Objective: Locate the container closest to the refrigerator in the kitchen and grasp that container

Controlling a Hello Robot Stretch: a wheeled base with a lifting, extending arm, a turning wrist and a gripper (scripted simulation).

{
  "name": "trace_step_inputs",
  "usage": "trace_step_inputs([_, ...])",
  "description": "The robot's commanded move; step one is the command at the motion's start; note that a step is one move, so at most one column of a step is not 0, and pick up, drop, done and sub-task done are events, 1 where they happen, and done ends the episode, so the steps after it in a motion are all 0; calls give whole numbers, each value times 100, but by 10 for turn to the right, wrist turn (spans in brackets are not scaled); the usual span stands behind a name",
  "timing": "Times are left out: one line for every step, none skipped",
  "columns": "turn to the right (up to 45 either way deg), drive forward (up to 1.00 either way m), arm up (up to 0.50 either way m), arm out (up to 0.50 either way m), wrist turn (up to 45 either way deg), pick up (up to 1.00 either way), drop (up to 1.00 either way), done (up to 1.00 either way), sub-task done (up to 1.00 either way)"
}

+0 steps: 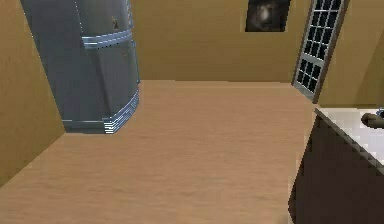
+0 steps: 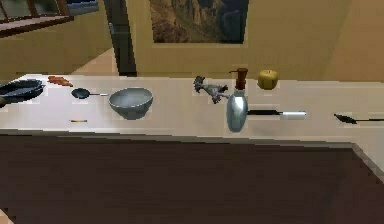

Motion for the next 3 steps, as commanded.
trace_step_inputs([-120,0,0,0,0,0,0,0,0])
trace_step_inputs([0,0,50,0,0,0,0,0,0])
trace_step_inputs([0,0,38,0,0,0,0,0,0])
